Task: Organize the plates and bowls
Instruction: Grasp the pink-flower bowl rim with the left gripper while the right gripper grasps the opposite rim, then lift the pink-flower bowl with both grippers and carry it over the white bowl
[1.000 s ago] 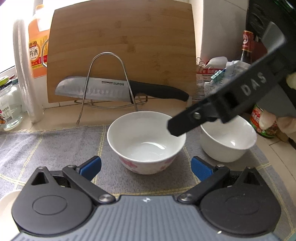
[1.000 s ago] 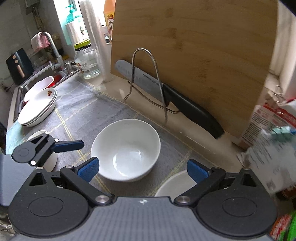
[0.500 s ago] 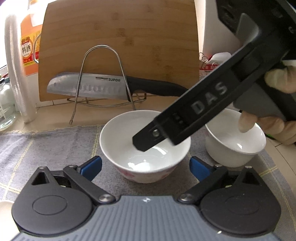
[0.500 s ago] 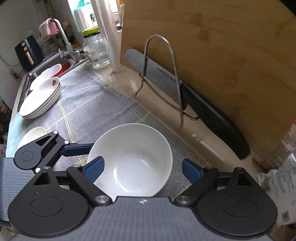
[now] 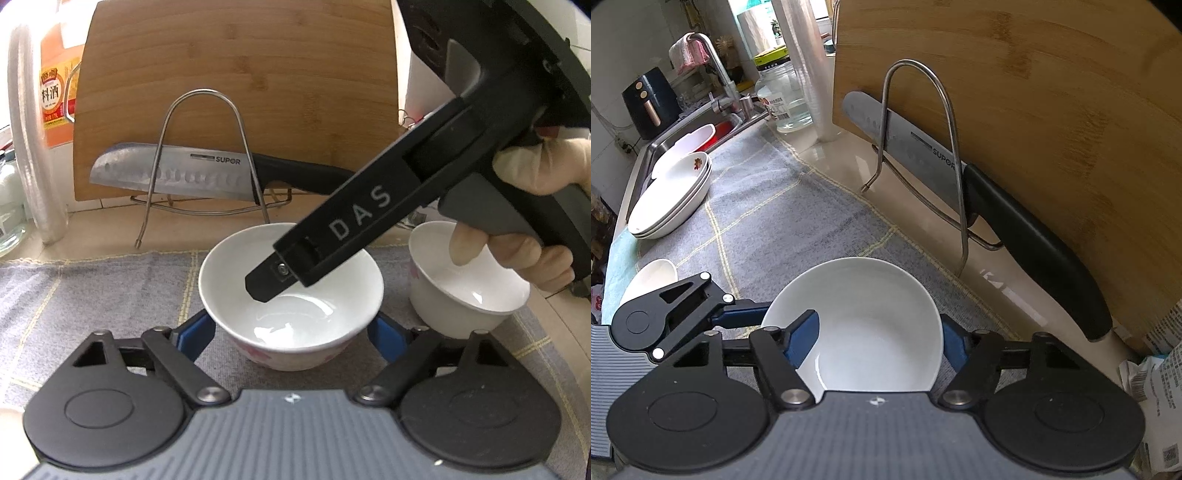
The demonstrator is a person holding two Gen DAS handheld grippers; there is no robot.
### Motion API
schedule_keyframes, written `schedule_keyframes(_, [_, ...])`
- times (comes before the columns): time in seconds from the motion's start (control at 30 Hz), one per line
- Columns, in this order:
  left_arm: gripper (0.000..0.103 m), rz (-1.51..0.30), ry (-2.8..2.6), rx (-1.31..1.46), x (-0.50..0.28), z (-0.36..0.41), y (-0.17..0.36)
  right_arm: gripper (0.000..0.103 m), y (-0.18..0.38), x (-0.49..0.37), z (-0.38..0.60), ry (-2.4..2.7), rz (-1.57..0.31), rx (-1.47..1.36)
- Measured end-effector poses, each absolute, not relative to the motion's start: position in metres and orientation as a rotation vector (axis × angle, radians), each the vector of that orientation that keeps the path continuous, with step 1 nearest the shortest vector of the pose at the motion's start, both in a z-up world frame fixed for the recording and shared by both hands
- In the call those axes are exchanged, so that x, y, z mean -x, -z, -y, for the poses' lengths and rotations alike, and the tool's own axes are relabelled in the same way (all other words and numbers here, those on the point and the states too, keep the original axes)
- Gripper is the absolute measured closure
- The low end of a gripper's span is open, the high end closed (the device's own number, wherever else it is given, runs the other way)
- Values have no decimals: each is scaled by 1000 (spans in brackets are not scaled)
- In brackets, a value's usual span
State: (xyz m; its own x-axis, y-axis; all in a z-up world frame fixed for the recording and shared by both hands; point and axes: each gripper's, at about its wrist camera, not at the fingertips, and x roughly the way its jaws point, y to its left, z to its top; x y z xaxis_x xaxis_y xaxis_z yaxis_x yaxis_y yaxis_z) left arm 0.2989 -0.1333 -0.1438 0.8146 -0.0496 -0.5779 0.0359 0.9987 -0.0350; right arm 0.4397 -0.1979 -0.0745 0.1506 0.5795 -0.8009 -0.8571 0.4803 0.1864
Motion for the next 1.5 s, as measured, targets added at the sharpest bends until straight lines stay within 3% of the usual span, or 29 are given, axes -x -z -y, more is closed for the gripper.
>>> schedule_keyframes(1.5, [15, -656, 109, -6, -253, 119, 93, 29, 27, -376, 197, -1045, -883, 357])
